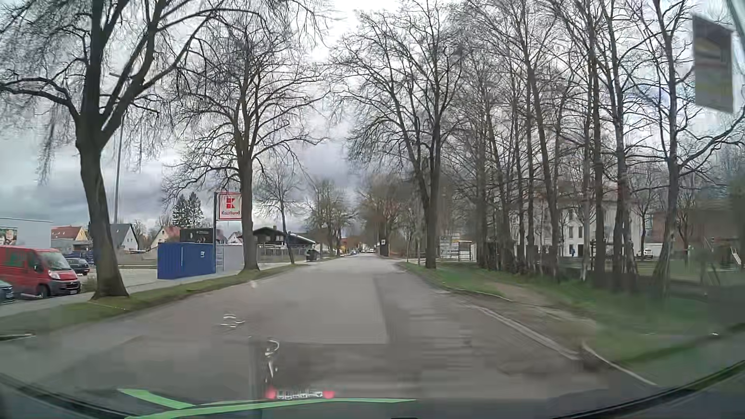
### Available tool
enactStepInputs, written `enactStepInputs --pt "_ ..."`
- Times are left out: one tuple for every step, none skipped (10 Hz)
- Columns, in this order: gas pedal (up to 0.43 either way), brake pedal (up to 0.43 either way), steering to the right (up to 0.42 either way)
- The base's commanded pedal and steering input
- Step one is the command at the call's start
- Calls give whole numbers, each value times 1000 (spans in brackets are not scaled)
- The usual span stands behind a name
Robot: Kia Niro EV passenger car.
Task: Follow the waypoints while adhering to traffic rules and regulations
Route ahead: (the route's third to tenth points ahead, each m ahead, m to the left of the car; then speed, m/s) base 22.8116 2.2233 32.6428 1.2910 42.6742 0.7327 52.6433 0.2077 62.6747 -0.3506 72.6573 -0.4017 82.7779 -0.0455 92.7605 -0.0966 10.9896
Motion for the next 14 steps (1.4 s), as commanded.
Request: enactStepInputs --pt "110 0 0" --pt "110 0 0" --pt "110 0 0" --pt "110 0 0" --pt "110 0 0" --pt "110 0 3" --pt "110 0 3" --pt "110 0 4" --pt "110 0 3" --pt "110 0 3" --pt "110 0 3" --pt "110 0 3" --pt "110 0 3" --pt "110 0 4"
